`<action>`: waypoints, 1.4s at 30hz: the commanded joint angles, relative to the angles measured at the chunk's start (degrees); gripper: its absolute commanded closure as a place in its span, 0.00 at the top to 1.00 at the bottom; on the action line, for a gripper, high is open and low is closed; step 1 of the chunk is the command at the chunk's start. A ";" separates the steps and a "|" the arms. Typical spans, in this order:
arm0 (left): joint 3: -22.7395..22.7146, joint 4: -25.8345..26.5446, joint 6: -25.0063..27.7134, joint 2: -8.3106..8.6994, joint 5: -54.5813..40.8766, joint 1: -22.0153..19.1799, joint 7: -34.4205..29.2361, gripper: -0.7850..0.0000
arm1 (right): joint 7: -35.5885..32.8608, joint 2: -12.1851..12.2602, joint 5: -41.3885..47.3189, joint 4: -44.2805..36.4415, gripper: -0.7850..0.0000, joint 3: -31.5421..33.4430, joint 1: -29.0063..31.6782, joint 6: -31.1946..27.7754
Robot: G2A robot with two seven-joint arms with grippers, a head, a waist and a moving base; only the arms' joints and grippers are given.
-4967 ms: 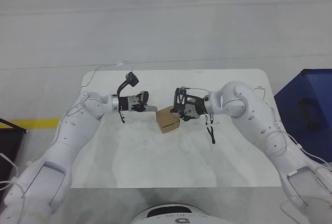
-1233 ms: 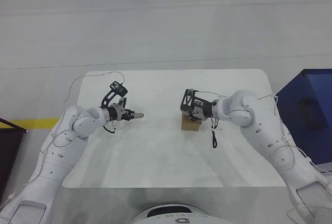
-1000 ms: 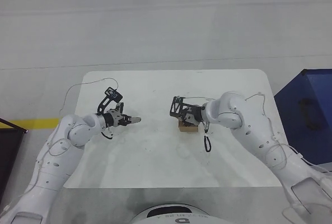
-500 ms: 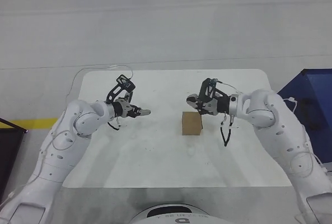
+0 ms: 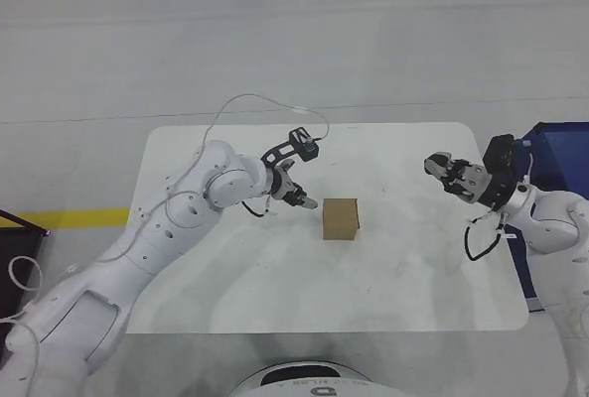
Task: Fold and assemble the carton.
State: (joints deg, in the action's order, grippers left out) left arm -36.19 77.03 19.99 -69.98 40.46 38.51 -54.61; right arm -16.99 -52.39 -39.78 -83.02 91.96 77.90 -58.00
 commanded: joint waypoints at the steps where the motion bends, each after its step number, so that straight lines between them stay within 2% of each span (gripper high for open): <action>1: 2.57 -3.16 0.07 -1.53 -0.06 -2.21 0.50 1.00 | -0.37 0.12 -0.61 -0.11 0.00 -0.38 -0.14 0.00; 7: 7.50 -10.75 1.13 -5.42 -0.21 -6.55 1.88 1.00 | -0.49 0.24 -1.80 0.20 0.00 -1.64 -1.26 0.00; 11: 9.77 -14.40 2.04 -7.59 -0.79 -7.89 2.55 1.00 | -0.51 0.28 -2.02 0.57 0.00 -2.28 -1.73 0.06; 23: 12.90 -21.31 5.28 -11.70 -1.03 -9.80 2.74 1.00 | 0.31 0.36 -2.60 -0.37 0.00 -3.36 -1.18 1.30; 26: 12.74 -22.85 5.75 -11.98 -0.58 -10.09 2.45 1.00 | 0.58 0.41 -2.62 -0.76 0.00 -3.29 -0.81 1.54; 30: 12.00 -24.13 5.77 -11.50 0.47 -9.69 0.83 1.00 | 0.68 0.46 -2.65 -1.66 0.00 -3.40 -0.42 2.13; 35: 10.89 -24.17 5.79 -10.32 1.48 -8.39 -2.74 1.00 | 0.33 0.47 -2.64 -2.45 0.00 -4.05 -0.50 2.78; 42: 6.33 -21.54 5.39 -8.08 1.41 -6.55 0.20 1.00 | -2.05 0.53 -2.11 -2.54 0.00 -5.47 -1.68 4.01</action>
State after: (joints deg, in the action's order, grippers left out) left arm -29.26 54.81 25.50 -78.41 41.55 31.70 -54.59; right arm -18.35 -51.86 -42.17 -85.73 86.85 76.62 -54.57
